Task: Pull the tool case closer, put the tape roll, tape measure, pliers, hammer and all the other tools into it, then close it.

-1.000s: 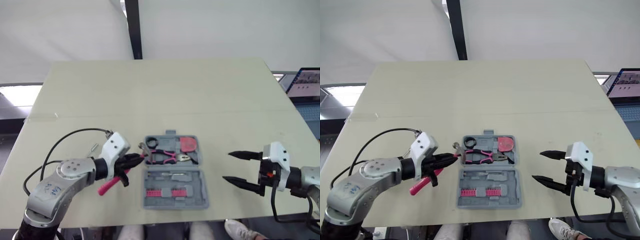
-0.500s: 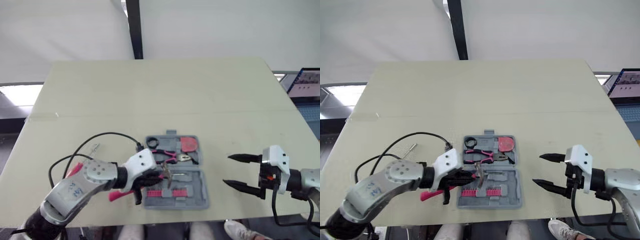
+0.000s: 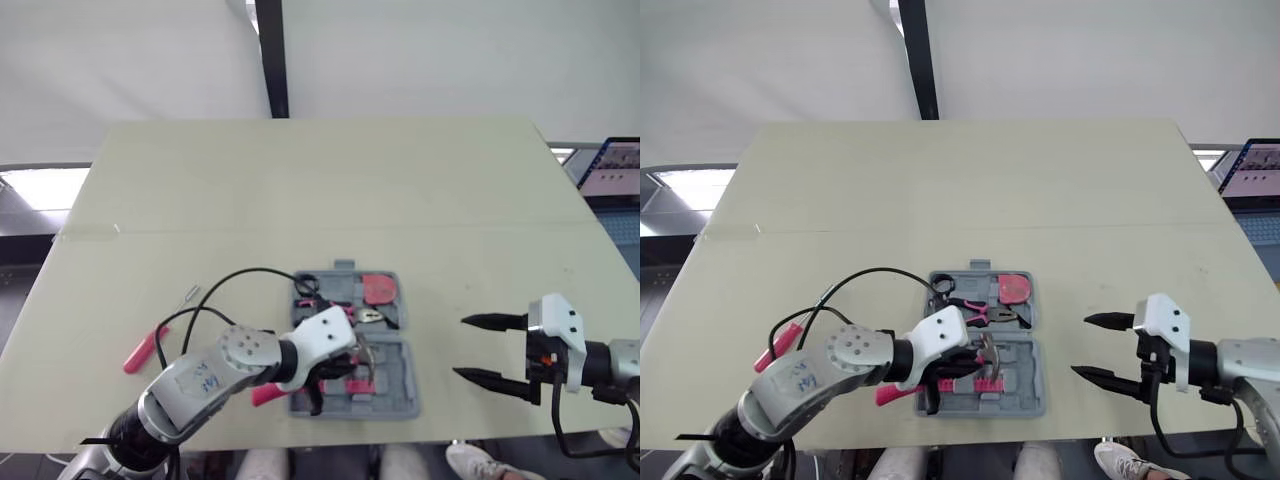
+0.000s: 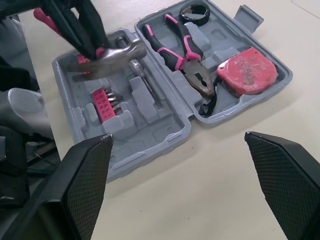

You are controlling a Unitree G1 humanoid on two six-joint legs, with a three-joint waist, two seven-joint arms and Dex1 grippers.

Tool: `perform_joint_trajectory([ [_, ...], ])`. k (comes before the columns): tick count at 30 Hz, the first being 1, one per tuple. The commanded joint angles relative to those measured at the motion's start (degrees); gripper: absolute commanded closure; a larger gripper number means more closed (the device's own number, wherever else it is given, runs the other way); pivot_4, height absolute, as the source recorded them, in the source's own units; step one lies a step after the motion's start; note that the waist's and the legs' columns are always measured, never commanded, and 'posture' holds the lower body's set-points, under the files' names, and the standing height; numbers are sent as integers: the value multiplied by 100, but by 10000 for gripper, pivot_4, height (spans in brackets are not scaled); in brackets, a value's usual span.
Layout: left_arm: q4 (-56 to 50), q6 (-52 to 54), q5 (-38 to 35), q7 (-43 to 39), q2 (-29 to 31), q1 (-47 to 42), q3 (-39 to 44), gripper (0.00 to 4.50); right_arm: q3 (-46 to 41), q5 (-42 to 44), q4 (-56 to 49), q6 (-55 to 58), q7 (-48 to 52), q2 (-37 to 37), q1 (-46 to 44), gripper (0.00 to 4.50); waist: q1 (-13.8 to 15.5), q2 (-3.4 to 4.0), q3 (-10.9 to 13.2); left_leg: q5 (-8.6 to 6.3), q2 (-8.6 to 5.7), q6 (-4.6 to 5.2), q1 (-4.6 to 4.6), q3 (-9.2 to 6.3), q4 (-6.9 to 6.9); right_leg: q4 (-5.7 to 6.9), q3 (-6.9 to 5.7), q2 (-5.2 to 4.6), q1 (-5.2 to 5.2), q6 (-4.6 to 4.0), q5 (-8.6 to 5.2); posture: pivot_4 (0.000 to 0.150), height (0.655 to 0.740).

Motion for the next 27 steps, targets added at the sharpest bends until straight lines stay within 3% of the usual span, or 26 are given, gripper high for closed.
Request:
perform_joint_trajectory([
  [1, -224, 76, 132, 185, -194, -202, -202, 44560, -188, 136, -90, 42, 124, -100, 6, 0, 37, 0, 0, 0, 0, 0, 0, 0, 1, 0, 0, 0, 0, 0, 0, 1500, 7400],
  [12, 489, 577, 344, 295, -810, -1217, -948, 44560, -107, 76, 92, 56, 195, -191, -176, 0, 54, -1, 0, -1, -1, 1, -5, -2, 10, 1, -1, 1, 1, 0, 0, 1500, 7400],
  [27, 1369, 220, 654, 144, -1239, -1907, -1662, 44560, -487, 72, 12, -15, 459, -313, 239, 0, 55, -2, 1, -1, -2, 2, -7, -2, 12, 2, -3, 1, 0, 1, 0, 1500, 7400],
])
